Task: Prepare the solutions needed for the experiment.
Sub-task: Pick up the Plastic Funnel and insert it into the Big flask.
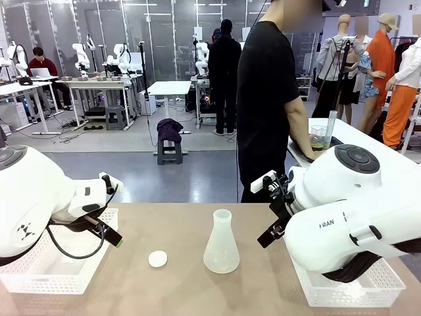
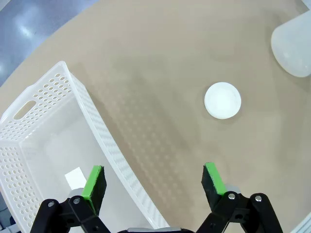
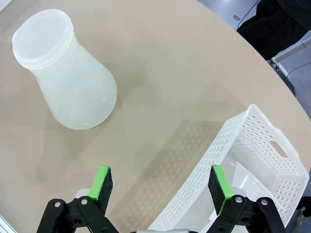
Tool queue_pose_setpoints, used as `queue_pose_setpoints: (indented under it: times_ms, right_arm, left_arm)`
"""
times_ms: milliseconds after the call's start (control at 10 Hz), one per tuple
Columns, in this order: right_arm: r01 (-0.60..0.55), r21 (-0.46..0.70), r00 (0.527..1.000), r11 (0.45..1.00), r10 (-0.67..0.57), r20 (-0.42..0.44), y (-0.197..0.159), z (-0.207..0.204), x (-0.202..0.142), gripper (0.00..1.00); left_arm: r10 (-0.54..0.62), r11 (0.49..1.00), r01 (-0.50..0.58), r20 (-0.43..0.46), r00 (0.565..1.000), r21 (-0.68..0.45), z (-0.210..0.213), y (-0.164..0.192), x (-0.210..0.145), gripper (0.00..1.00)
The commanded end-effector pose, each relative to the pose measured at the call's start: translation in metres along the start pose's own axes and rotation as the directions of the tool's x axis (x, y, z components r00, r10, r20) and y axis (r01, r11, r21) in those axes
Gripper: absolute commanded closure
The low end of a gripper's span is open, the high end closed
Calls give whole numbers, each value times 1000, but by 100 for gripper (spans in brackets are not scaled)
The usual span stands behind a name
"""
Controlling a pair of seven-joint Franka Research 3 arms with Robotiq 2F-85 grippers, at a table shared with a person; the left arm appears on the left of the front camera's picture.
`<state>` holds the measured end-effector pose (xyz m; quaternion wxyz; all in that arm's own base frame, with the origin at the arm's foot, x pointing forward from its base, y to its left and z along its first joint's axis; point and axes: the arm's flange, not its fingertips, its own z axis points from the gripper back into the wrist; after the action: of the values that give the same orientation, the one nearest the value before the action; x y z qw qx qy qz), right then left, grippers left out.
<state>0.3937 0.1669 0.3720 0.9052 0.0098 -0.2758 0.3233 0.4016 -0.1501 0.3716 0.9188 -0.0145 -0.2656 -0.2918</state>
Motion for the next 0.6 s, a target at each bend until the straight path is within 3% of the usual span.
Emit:
queue_pose_setpoints:
  times_ms: [0,500]
  right_arm:
    - [2,0,1000,1000,-2,0,0,0,0,0]
    - [2,0,1000,1000,-2,0,0,0,0,0]
  left_arm:
    - [0,1000,0,0,1000,0,0,0,0,0]
    - [0,1000,0,0,1000,0,0,0,0,0]
